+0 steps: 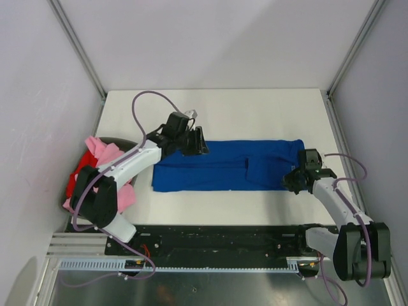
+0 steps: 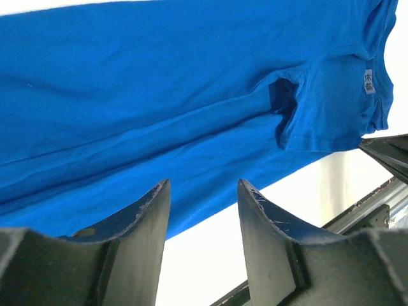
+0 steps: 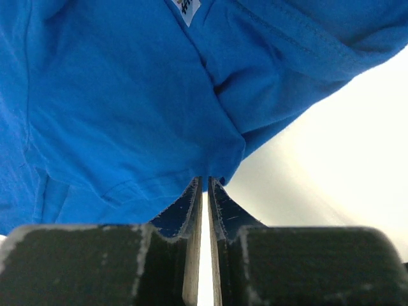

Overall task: Fold and stack the t-shirts
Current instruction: Rotate the tshirt 85 degrees

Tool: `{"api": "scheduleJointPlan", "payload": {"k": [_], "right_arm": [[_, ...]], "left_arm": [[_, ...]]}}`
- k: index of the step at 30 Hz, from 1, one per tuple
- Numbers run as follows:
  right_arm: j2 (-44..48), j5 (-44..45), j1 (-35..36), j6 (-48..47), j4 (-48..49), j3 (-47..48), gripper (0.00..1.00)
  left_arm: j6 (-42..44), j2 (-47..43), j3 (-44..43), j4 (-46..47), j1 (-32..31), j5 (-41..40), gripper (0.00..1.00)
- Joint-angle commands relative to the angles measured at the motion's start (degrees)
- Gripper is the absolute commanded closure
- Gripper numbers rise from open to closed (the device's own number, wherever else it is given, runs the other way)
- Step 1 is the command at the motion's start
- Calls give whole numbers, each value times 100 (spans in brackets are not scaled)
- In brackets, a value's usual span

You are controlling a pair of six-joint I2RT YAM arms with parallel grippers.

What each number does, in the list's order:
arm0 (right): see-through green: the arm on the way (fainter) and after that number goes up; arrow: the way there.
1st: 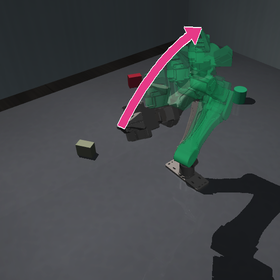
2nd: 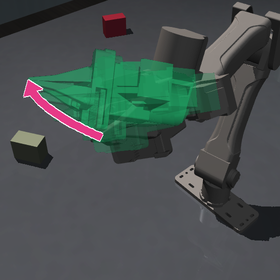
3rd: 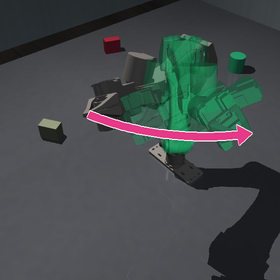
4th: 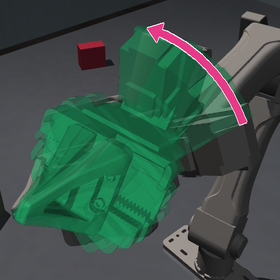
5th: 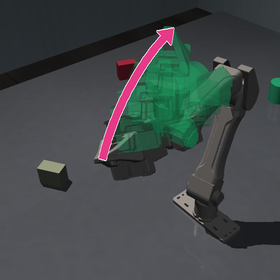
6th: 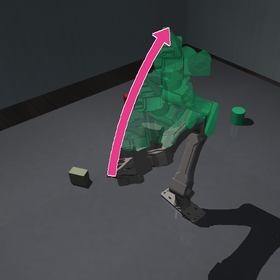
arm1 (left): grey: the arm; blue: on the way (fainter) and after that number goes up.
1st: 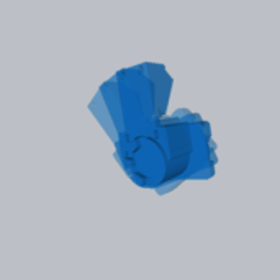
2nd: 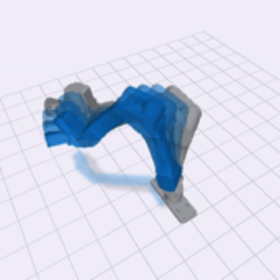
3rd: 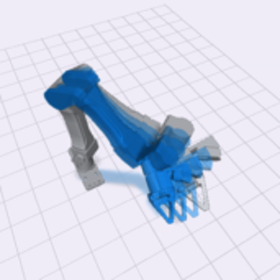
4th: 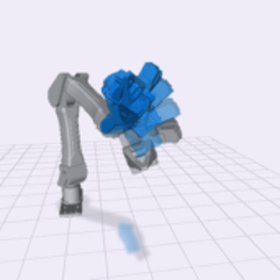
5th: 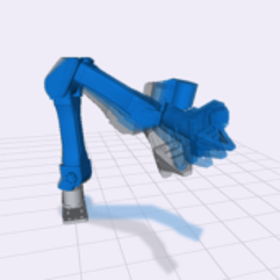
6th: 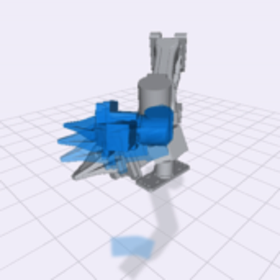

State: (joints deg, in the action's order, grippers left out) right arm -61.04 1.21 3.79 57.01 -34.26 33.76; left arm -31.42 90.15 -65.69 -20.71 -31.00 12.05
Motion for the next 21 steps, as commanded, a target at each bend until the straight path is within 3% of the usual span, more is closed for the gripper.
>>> {"api": "scheduleJointPlan", "payload": {"k": [1,21], "right_arm": [[-270,128,-15,112,452,-7,89],[-1358,-51,-587,-5,1158,-418,87]], "left_arm": [[175,-387,143,72,-20,-118,48],[414,-626,954,-17,-28,-156,49]]}}
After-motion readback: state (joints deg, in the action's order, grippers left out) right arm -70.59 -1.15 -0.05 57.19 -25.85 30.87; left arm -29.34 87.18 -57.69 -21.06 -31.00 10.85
